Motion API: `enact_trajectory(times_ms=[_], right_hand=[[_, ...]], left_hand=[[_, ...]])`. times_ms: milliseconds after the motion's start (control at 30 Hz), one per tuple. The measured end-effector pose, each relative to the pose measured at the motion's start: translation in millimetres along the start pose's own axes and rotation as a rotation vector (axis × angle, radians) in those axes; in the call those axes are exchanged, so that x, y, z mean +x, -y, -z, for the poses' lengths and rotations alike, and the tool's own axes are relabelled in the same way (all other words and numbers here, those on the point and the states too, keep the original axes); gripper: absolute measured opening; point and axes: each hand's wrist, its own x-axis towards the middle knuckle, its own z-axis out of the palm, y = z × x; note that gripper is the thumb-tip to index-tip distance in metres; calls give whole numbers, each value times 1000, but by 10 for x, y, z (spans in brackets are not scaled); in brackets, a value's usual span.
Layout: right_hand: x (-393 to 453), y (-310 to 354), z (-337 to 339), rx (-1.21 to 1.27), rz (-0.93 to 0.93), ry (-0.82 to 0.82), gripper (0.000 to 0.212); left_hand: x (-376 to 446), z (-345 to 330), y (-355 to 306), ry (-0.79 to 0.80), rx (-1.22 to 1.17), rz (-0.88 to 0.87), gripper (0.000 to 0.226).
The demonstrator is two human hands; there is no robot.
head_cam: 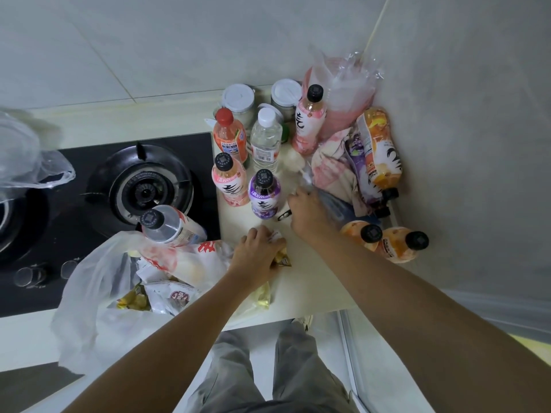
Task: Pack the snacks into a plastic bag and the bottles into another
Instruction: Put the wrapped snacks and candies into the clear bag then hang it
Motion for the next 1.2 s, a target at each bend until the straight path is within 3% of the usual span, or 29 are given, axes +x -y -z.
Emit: enact_trajectory(times_ms=[233, 533, 767, 967, 1200], right_hand=[[-189, 18, 169, 12, -30, -32, 30], [-417, 5, 417, -82, 11, -112, 31], [-519, 27, 650, 12, 70, -159, 18], [-849, 99, 789, 72, 24, -238, 18], [-1250, 686, 948, 182, 16, -273, 26]], left_hand=[[34, -29, -36, -5, -7, 30, 70], [-16, 137, -105, -33, -61, 94, 54], [-274, 565, -117, -206, -157, 110, 62], [-709, 804, 121, -303, -213, 120, 55], [-1386, 907, 590, -393, -280, 89, 47]])
